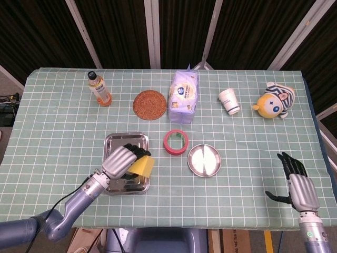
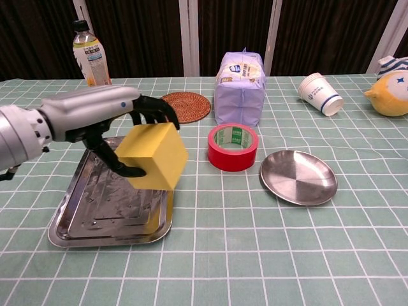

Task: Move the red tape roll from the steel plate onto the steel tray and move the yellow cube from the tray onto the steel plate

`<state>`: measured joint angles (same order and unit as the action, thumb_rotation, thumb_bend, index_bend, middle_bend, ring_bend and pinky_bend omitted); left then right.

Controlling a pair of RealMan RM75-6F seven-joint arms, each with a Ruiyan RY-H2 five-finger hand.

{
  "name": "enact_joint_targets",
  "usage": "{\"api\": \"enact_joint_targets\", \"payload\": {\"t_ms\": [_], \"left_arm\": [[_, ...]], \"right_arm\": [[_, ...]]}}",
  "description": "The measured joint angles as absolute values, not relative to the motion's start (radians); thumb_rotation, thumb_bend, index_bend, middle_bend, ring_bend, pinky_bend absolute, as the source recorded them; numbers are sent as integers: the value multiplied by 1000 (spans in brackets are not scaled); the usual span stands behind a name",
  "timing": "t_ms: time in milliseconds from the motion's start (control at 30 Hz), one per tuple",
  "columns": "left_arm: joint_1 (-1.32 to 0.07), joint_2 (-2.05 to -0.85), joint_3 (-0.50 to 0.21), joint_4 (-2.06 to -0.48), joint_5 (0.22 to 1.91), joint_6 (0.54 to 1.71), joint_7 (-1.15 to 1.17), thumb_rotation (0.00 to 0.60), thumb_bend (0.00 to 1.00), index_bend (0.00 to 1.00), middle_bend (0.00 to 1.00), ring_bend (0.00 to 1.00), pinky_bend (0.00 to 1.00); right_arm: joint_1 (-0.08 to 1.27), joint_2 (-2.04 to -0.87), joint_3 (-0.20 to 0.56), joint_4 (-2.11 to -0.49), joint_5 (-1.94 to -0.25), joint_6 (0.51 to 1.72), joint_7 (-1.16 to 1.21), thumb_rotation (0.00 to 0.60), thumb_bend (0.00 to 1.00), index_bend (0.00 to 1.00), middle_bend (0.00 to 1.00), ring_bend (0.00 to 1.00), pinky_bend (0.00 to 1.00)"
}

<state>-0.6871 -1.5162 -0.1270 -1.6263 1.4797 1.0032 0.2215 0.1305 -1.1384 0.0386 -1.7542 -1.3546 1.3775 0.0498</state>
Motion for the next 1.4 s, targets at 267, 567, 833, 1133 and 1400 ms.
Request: {"api": "enact_joint_targets", "payload": {"t_ms": [267, 567, 833, 1133, 1400], "left_arm": [[-761, -1617, -154, -1627, 1455, 941, 333, 600, 312, 291, 328, 305, 328], [-863, -1798, -194, -1547, 1257, 854, 582, 600, 223, 264, 211, 127, 158], [-902, -1852, -193, -1539, 1140, 874, 763, 600, 0, 186, 9, 0, 0], [-896, -1772, -218, -1742, 1062, 1001, 862, 600, 0, 183, 11, 0, 0], [-893, -1725, -290, -1712, 1030, 1045, 773, 600, 0, 181, 5, 0, 0]], "right_arm": [[122, -1140, 50, -1745, -1349, 1383, 66, 600, 18, 0, 0, 23, 0], [115, -1129, 59, -1740, -1350, 1380, 95, 600, 19, 0, 0, 23, 0], [106, -1116, 64, -1731, -1365, 1386, 136, 600, 19, 0, 0, 23, 0], [99, -1112, 68, -1736, -1362, 1384, 133, 600, 18, 0, 0, 23, 0], [102, -1116, 80, -1723, -1323, 1363, 131, 600, 18, 0, 0, 23, 0]]}}
